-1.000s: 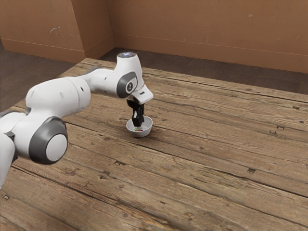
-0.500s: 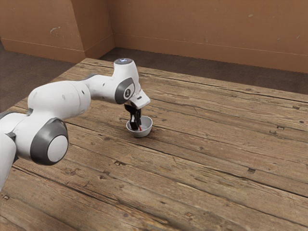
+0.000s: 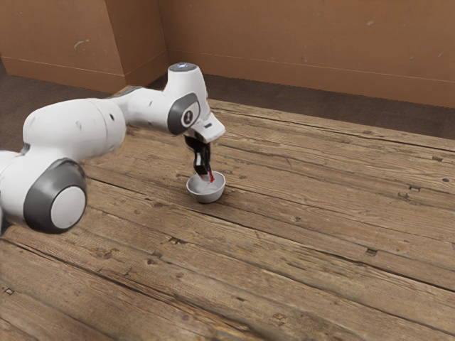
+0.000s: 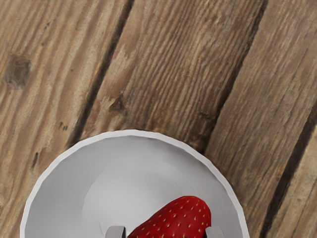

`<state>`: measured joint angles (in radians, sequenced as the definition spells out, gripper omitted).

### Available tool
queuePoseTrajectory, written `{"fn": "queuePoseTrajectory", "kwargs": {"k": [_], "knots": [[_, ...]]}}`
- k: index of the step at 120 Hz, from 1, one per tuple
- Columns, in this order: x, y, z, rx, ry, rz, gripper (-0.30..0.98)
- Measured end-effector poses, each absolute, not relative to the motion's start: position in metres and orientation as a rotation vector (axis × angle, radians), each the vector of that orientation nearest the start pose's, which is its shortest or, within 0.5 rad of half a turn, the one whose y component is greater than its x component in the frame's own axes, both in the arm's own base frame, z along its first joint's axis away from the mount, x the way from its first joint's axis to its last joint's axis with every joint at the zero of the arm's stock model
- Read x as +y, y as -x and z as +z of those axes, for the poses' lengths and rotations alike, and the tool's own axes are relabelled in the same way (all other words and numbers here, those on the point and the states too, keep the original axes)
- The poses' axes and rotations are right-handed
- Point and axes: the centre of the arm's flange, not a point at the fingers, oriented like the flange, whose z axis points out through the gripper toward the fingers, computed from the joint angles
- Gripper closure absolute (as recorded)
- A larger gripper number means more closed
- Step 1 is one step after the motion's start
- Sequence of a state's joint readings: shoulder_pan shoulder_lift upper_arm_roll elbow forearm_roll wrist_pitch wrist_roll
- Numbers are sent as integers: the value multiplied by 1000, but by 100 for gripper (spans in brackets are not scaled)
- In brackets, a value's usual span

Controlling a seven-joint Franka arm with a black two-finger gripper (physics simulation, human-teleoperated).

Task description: Take strawberry from the bowl

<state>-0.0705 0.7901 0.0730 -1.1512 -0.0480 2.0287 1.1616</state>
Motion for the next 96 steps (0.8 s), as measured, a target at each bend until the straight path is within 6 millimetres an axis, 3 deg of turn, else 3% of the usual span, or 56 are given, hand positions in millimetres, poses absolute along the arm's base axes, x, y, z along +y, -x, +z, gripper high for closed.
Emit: {"fn": "queuePoseTrajectory", "kwargs": {"k": [12, 20, 30, 37, 50, 68, 73, 81, 86, 96], "knots": [[-110, -754, 364, 1832, 2492, -124, 65], [-162, -747, 364, 1912, 2458, -133, 65], [-206, -751, 352, 1970, 2439, -154, 65], [-217, -753, 338, 1981, 2446, -141, 65], [-221, -755, 318, 1974, 2473, -107, 64], [-221, -754, 322, 1958, 2496, -104, 36], [-220, -753, 344, 1947, 2492, -129, 29], [-215, -739, 402, 1928, 2489, -170, 21], [-204, -719, 446, 1892, 2513, -170, 18], [-163, -673, 523, 1734, 2633, -139, 12]]}}
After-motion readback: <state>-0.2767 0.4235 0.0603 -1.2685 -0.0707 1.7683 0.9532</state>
